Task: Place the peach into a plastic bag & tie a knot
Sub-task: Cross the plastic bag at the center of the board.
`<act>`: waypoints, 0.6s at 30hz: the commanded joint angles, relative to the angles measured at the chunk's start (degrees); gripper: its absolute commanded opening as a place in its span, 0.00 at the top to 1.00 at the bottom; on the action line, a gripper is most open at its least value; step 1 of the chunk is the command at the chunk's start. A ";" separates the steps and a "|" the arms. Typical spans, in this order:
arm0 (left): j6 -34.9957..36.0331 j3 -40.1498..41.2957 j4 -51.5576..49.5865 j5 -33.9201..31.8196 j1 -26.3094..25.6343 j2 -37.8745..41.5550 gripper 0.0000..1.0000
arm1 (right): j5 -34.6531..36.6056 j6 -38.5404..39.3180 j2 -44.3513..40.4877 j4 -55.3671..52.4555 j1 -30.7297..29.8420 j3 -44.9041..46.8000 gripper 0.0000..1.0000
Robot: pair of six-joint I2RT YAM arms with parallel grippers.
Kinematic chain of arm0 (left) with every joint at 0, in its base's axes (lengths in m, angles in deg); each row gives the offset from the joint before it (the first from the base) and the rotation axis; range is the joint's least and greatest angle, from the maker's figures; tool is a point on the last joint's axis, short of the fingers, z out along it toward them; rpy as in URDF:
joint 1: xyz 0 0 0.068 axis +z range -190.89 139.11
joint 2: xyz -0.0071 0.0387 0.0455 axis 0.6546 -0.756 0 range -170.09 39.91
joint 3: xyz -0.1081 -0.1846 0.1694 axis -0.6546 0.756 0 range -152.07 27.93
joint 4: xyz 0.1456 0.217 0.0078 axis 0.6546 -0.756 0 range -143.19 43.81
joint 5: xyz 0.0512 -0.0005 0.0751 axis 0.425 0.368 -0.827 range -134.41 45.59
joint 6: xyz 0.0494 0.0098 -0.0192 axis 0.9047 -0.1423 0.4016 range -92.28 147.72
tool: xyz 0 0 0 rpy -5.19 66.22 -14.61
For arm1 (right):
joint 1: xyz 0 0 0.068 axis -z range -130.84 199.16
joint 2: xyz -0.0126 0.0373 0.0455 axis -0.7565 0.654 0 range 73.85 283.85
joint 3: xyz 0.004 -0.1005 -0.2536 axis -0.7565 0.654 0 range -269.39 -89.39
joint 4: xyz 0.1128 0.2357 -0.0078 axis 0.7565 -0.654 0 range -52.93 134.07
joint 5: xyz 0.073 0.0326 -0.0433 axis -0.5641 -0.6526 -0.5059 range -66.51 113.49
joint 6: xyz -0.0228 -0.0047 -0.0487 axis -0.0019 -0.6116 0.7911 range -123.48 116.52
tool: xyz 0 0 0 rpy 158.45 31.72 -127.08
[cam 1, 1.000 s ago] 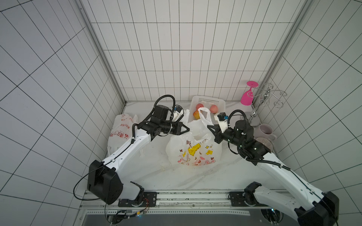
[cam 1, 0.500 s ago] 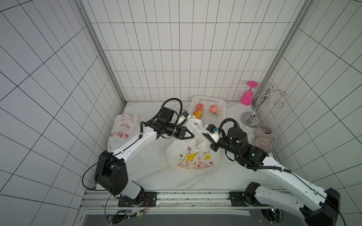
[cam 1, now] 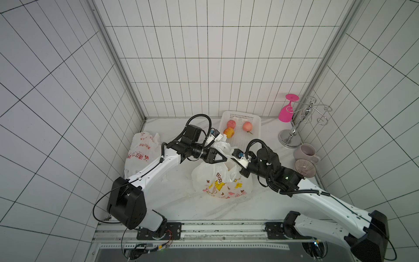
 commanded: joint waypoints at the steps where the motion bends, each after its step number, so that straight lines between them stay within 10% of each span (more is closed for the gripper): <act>1: 1.86 1.19 3.67 2.04 -0.13 1.71 0.61 | -0.95 1.26 -0.14 0.51 -0.28 2.30 1.00; 18: -8.05 3.99 15.47 5.03 -0.10 1.15 0.49 | 0.59 4.94 1.47 0.07 -3.59 1.94 1.00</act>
